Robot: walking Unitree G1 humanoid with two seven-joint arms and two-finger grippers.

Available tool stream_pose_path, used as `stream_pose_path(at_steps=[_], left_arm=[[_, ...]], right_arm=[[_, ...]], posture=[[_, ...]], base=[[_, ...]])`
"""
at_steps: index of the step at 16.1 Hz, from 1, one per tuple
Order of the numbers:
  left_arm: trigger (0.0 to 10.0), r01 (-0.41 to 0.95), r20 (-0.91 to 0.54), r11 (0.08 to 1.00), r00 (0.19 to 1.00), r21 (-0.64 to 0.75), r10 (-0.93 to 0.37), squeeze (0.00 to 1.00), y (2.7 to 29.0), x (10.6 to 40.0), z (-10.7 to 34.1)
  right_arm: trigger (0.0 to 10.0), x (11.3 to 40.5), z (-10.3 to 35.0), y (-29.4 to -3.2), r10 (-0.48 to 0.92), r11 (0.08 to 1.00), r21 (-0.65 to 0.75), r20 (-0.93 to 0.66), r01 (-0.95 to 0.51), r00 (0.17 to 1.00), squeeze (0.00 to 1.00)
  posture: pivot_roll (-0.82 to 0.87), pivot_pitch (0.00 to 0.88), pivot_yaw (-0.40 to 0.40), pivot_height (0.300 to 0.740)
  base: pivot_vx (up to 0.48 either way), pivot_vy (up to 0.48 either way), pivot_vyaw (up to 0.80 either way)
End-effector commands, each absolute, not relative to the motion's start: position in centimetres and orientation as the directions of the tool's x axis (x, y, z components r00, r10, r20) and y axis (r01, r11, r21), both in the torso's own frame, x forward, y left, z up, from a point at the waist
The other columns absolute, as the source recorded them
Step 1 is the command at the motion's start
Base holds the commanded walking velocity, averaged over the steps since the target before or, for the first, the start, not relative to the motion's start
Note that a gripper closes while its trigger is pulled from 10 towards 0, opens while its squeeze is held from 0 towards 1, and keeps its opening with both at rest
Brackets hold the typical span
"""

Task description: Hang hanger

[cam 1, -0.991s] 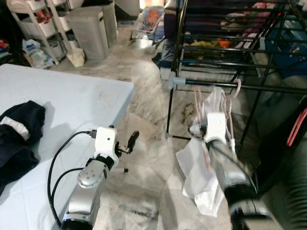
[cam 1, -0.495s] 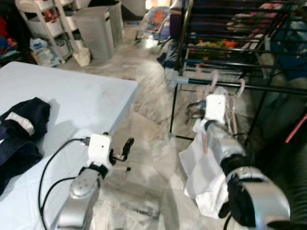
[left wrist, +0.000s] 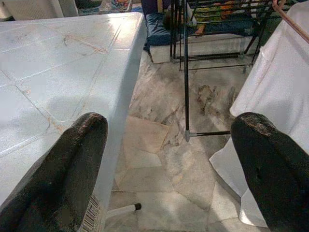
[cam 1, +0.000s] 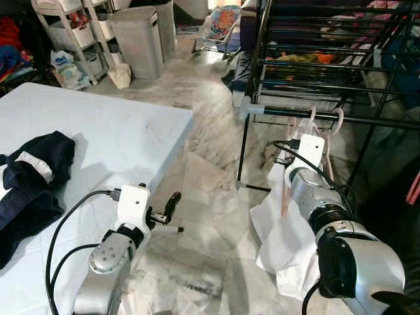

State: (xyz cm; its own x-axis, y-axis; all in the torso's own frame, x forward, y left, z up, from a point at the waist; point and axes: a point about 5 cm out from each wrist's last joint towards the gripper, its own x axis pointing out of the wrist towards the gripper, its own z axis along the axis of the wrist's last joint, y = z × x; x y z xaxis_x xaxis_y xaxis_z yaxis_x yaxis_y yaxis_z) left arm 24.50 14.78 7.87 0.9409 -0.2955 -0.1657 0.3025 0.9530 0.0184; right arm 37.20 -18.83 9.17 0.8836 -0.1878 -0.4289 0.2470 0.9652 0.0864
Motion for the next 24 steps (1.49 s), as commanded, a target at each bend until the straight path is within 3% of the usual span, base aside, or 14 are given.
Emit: stream_pose_path(at_steps=[1,5,7,8,9,10,17,24], left_arm=[[10.0,0.302,-0.162,0.953,0.942,0.025,-0.295,0.0,14.8,24.5,8.2],[10.0,0.304,-0.16,0.952,0.941,0.018,-0.298,0.0,14.4,24.8,8.2],[10.0,0.298,-0.154,0.954,0.944,0.015,-0.293,0.0,14.2,25.0,8.2],[10.0,0.295,-0.153,0.955,0.945,0.013,-0.289,0.0,14.1,25.1,8.2],[10.0,0.292,-0.151,0.956,0.946,0.011,-0.287,0.0,14.0,25.1,8.2],[10.0,0.288,-0.148,0.958,0.947,0.008,-0.284,0.0,13.9,25.3,8.1],[10.0,0.28,-0.129,0.96,0.952,-0.015,-0.279,0.0,12.8,26.2,7.9],[10.0,0.254,-0.123,0.967,0.959,-0.03,-0.256,0.0,12.4,26.5,7.6]], right_arm=[[10.0,36.3,7.3,-18.2,-0.169,0.962,0.098,-0.513,0.253,0.842,0.0],[10.0,36.0,6.7,-18.0,-0.147,0.969,0.09,-0.534,0.229,0.833,0.0],[10.0,36.4,7.3,-17.3,-0.099,0.993,0.001,-0.486,0.115,0.868,0.0],[10.0,36.5,7.4,-17.2,-0.095,0.995,-0.045,-0.475,0.083,0.875,0.35],[10.0,36.4,7.3,-17.1,-0.089,0.996,-0.038,-0.481,0.081,0.872,0.94],[10.0,36.3,7.1,-17.1,-0.082,0.996,-0.022,-0.488,0.082,0.869,1.0],[10.0,36.2,6.9,-17.2,-0.058,0.996,-0.081,-0.471,0.022,0.88,1.0],[10.0,34.9,6.9,-19.0,-0.087,0.992,-0.115,-0.314,0.053,0.945,1.0]], posture=[[0.09,0.03,0.083,0.74],[0.09,0.017,0.07,0.74],[0.08,0.009,0.061,0.74],[0.08,0.004,0.056,0.74],[0.08,0.002,0.052,0.74],[0.07,0.0,0.046,0.74],[0.04,0.0,0.021,0.74],[0.01,0.0,0.013,0.74]], base=[[0.0,0.0,0.0],[0.0,0.0,0.0],[0.0,0.0,0.0],[0.0,0.0,0.0],[0.0,0.0,0.0],[0.0,0.0,0.0],[0.0,0.0,0.0],[0.0,0.0,0.0]])
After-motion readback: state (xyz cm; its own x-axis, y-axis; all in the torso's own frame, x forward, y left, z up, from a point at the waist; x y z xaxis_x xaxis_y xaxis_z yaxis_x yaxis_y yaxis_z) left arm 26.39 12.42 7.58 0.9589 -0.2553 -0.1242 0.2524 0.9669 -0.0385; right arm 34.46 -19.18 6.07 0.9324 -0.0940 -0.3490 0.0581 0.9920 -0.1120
